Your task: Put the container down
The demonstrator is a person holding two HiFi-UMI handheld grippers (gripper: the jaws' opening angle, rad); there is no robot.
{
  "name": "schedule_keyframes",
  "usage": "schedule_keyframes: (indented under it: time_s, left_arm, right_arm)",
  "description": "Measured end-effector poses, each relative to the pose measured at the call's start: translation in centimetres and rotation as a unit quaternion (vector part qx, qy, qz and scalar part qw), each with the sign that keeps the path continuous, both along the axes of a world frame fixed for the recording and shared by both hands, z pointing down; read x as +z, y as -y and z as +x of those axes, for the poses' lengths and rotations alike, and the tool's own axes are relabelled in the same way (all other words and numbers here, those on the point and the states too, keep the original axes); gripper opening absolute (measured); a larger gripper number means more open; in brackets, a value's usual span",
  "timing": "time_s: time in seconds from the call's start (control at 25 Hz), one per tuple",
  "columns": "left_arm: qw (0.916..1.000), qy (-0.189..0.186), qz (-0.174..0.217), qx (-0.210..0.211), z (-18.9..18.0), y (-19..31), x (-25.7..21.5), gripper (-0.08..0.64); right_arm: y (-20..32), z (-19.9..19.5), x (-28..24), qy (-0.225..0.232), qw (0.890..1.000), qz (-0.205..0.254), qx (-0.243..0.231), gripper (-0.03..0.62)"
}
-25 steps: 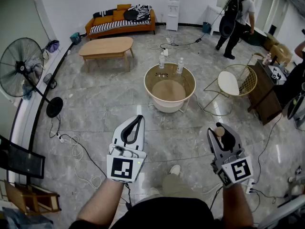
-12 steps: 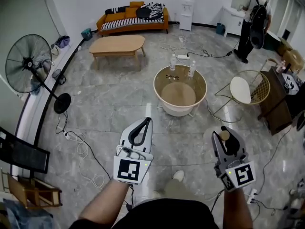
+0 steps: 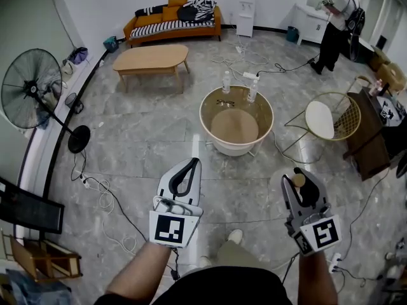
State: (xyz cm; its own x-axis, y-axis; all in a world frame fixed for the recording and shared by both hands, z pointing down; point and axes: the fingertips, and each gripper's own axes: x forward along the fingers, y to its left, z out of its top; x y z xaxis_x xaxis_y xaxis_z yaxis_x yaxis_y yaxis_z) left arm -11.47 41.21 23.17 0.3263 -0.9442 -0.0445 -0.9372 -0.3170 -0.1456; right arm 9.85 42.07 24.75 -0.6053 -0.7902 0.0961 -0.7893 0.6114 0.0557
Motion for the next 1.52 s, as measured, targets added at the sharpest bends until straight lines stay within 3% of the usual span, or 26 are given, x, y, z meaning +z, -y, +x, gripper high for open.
schedule_keyframes:
  time_s: [0.56, 0.92, 1.12, 1.52]
  left_arm:
    - [0.9999, 0.014, 0.003, -0.001, 2.8, 5.3, -0.2, 0.015]
    - [0.9999, 0.016, 0.003, -0.002, 6.3, 8.3, -0.9, 0.015]
    - [0.9999, 0.013, 0.004, -0.008, 6.6, 9.2, -1.0, 0.015]
    - [0.9999, 0.015, 0.003, -0.006, 6.5, 11.5, -1.0, 0.015]
  right_arm:
    - [4.9, 1.8, -0.2, 0.024, 1.0, -0.004, -0.011, 0.147]
    - [8.0, 5.4, 0.1, 0.017, 1.0, -0.002, -0.021, 0.147]
    - [9.2, 5.4, -0.5, 0.036, 0.998, 0.011, -0.04, 0.147]
    - [11.7, 6.0, -0.3, 0.018, 0.999, 0.007, -0.029, 0.147]
